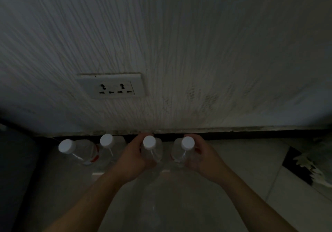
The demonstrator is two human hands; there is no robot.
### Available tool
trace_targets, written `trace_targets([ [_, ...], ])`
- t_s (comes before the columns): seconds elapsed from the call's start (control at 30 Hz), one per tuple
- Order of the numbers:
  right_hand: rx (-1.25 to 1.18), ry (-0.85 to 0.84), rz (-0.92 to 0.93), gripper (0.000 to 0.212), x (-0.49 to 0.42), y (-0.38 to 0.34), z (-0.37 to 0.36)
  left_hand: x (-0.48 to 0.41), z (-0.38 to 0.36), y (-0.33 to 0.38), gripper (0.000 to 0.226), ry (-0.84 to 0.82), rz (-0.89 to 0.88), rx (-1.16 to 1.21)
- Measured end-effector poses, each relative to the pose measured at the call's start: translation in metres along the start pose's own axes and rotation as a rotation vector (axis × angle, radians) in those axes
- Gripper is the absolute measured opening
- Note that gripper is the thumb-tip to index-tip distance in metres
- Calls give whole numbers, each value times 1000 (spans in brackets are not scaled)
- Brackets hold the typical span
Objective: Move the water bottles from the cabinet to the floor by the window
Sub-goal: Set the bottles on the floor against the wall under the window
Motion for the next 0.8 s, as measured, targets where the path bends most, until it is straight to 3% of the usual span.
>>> trace_targets([
  [0.53,35,-56,56,86,2,-38,9,1,12,29,76,89,-73,-21],
  [0.8,94,-35,51,96,32,-81,21,30,31,74,57,142,-157,-188],
])
Point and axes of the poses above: each hand's wrist, its own x-axis away from the middle knuckle, its own z-axis out of the back of the hand, y = z × x, the point moved 2 cm from there along -x, towards the middle knuckle, and after that the axes turned 12 degrees about -x, right-handed, at the moved point
